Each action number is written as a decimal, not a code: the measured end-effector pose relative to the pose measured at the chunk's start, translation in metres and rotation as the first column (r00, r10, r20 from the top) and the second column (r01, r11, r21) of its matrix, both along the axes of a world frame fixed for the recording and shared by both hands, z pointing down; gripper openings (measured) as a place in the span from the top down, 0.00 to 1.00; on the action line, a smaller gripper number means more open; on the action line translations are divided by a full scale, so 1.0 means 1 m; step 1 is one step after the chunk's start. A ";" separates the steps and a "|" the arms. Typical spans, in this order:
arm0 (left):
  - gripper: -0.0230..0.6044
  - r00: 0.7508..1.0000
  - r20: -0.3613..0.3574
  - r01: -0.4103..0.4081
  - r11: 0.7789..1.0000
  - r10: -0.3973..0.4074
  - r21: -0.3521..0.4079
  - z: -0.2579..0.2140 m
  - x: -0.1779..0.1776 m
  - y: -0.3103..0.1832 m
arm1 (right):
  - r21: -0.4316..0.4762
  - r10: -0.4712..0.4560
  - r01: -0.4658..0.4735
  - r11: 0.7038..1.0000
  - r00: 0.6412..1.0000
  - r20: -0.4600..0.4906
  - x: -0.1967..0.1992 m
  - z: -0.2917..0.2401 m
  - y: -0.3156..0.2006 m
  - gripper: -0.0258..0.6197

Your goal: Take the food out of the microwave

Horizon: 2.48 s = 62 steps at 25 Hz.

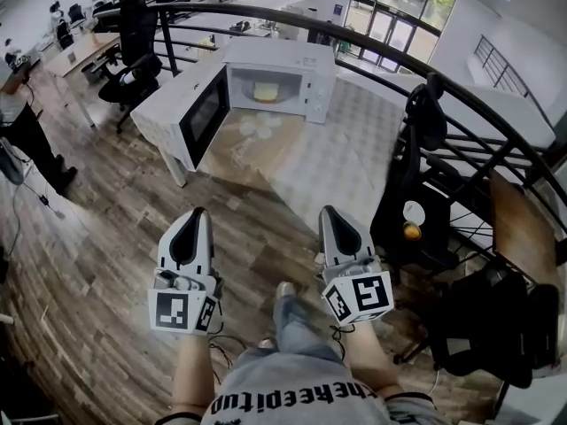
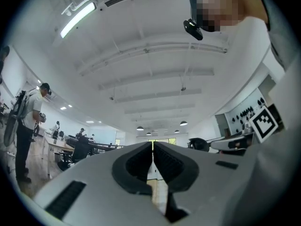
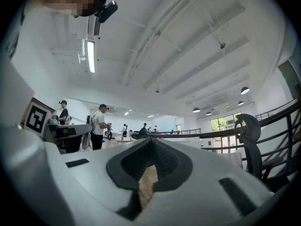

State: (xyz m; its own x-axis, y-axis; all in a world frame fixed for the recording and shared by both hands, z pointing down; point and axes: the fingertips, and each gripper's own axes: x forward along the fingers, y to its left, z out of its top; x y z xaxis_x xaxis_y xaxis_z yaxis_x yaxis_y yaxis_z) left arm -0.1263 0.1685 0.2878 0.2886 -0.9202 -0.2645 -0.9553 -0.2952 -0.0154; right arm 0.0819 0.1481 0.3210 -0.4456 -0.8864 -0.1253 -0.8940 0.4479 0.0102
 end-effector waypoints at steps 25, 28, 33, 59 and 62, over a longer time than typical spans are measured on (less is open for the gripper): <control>0.95 0.997 0.043 0.058 0.997 -0.060 0.051 -0.032 0.045 -0.210 | 0.032 -0.079 0.078 0.996 0.997 0.019 0.037 -0.022 -0.230 0.95; 0.95 0.997 0.047 0.065 0.997 -0.067 0.052 -0.029 0.052 -0.230 | 0.034 -0.094 0.094 0.995 0.995 0.017 0.041 -0.021 -0.254 0.95; 0.95 0.995 0.063 0.078 0.996 -0.081 0.046 -0.020 0.058 -0.255 | 0.032 -0.121 0.121 0.992 0.992 0.019 0.040 -0.012 -0.284 0.95; 0.95 0.998 0.053 -0.029 0.999 0.029 0.013 -0.005 0.013 -0.431 | -0.009 -0.061 0.061 0.998 0.998 -0.003 -0.017 0.004 -0.444 0.95; 0.95 0.997 0.051 -0.061 0.998 0.061 -0.001 0.001 0.010 -0.454 | -0.022 -0.044 0.044 0.999 0.999 -0.012 -0.025 0.011 -0.463 0.95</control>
State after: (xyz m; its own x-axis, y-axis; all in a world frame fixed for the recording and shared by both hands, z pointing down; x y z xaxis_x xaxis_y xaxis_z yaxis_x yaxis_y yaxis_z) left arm -0.1167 -0.2857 0.2892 0.3576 -0.9003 -0.2483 -0.9334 -0.3530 -0.0641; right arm 0.0573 -0.3144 0.3317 -0.4854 -0.8685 -0.1005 -0.8734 0.4869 0.0106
